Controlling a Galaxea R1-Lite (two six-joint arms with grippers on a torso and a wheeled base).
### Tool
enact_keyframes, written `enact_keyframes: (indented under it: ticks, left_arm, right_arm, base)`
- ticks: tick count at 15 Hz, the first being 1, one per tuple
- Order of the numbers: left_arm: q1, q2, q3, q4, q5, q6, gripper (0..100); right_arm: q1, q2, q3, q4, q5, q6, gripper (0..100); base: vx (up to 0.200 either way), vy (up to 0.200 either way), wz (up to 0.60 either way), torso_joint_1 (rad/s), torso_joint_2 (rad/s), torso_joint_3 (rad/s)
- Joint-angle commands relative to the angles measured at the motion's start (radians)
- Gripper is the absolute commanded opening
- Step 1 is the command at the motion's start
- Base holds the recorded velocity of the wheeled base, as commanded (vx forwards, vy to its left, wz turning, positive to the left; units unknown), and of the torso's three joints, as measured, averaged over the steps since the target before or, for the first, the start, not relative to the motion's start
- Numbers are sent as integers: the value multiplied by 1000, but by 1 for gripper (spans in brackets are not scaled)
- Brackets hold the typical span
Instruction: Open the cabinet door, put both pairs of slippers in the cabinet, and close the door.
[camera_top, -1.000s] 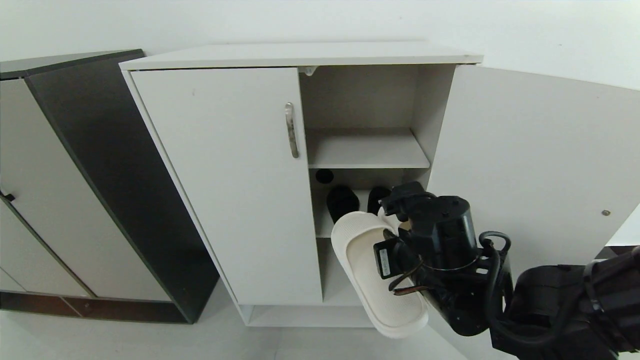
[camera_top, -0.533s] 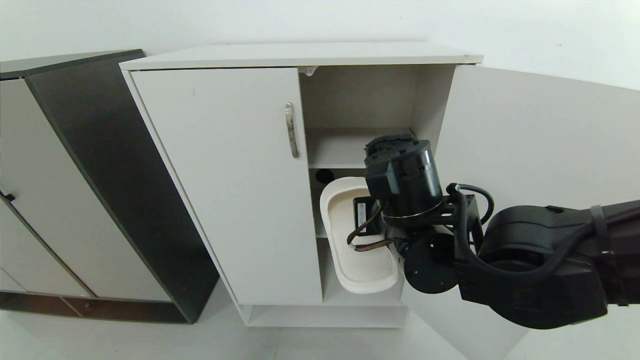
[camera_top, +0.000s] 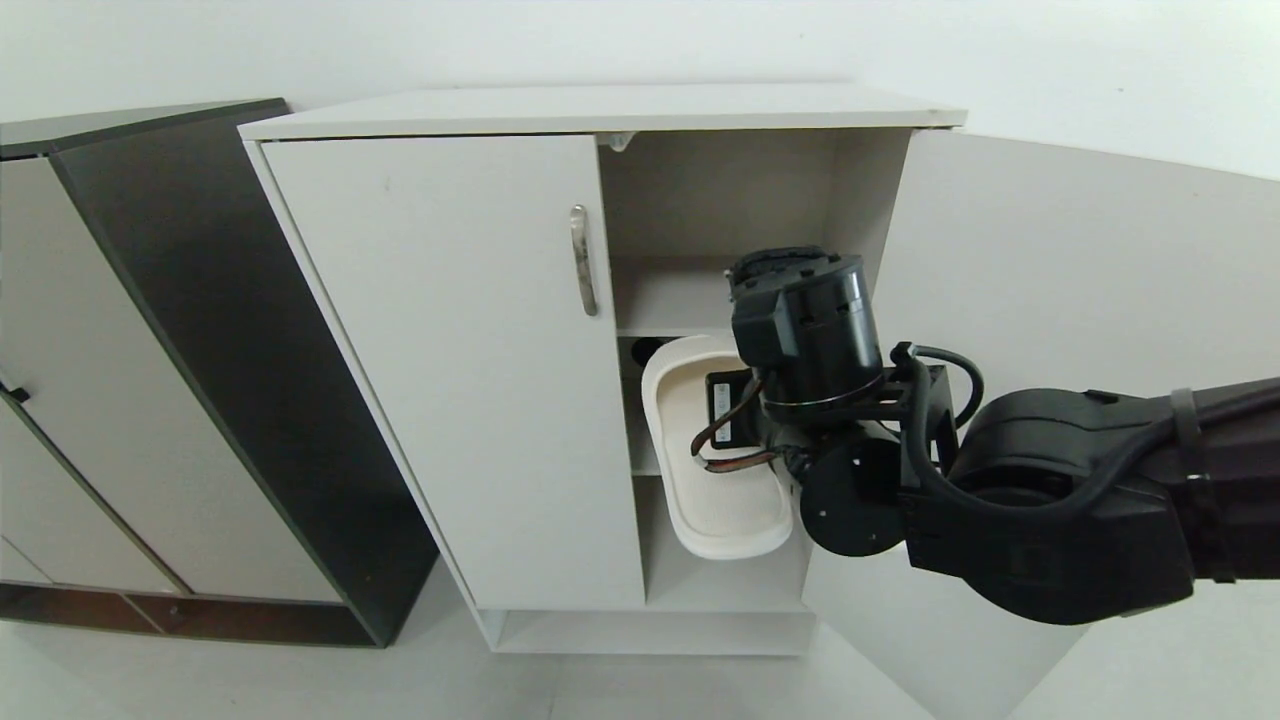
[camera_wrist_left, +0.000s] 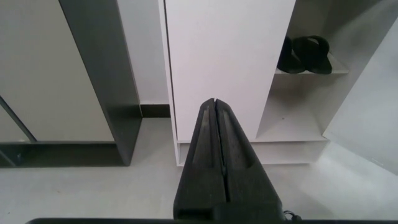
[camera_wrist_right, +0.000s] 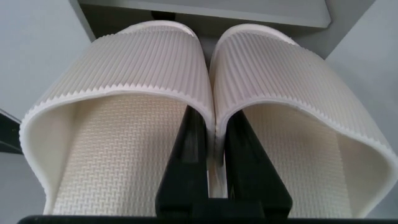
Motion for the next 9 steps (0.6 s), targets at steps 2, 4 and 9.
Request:
enact_keyframes:
  ticks: [2, 4, 9]
  left_arm:
    - [0, 0, 0, 0, 0, 0, 0]
    - [0, 0, 0, 0, 0, 0, 0]
    - [0, 0, 0, 0, 0, 0, 0]
  right_arm:
    - [-4, 7, -6, -3, 0, -1, 0]
    - [-4, 9, -21, -3, 0, -3, 0]
    - [-7, 10, -49, -3, 0, -17, 0]
  base:
    - [0, 0, 0, 0, 0, 0]
    - [100, 0, 0, 1, -4, 1]
    - [200, 0, 0, -3, 2, 6]
